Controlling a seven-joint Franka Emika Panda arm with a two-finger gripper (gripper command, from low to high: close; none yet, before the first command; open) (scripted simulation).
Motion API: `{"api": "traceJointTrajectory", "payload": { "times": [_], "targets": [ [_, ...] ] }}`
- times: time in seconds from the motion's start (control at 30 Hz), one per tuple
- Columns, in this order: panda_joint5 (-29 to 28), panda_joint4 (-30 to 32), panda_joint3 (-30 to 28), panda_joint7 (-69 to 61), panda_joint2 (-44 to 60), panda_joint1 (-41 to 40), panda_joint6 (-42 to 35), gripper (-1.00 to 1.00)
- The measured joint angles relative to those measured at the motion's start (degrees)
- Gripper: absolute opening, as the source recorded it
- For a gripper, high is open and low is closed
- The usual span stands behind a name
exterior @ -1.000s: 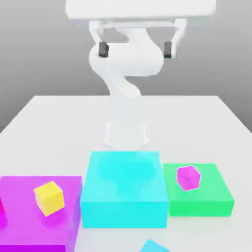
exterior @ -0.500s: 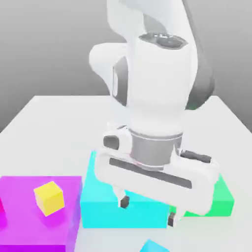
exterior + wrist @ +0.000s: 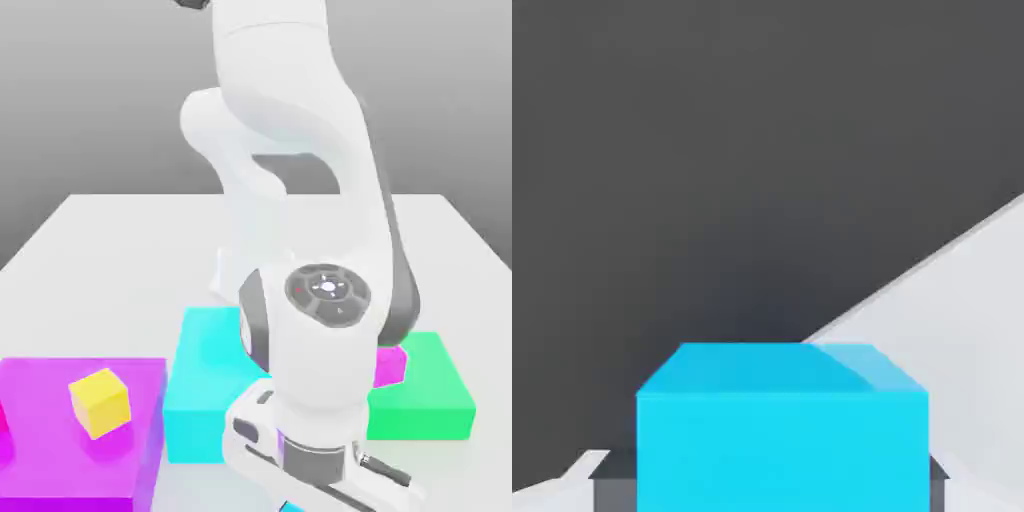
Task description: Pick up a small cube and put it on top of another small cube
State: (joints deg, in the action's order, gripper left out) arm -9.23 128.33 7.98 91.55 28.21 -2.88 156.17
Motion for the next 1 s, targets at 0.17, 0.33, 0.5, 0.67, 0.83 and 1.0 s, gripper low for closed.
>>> {"api": "traceJointTrajectory", "payload": {
  "times": [0.17, 0.33, 0.5, 0.67, 0.83, 1.0],
  "targets": [
    [2.33, 3.49, 3.09, -3.39, -9.59, -1.03, -6.2, -1.0],
    [5.09, 10.56, 7.49, -10.94, -19.56, 0.13, -9.16, -1.0],
    [10.02, 17.88, 10.26, -20.16, -29.79, 4.77, -11.73, -1.0],
    [15.3, 25.25, 10.55, -29.64, -40.05, 9.03, -14.19, -1.0],
    [18.29, 31.37, 10.66, -36.2, -45.64, 13.32, -13.4, -1.0],
    [15.85, 33.29, 12.11, -34.62, -37.22, 12.17, -3.17, 1.0]
  ]
}}
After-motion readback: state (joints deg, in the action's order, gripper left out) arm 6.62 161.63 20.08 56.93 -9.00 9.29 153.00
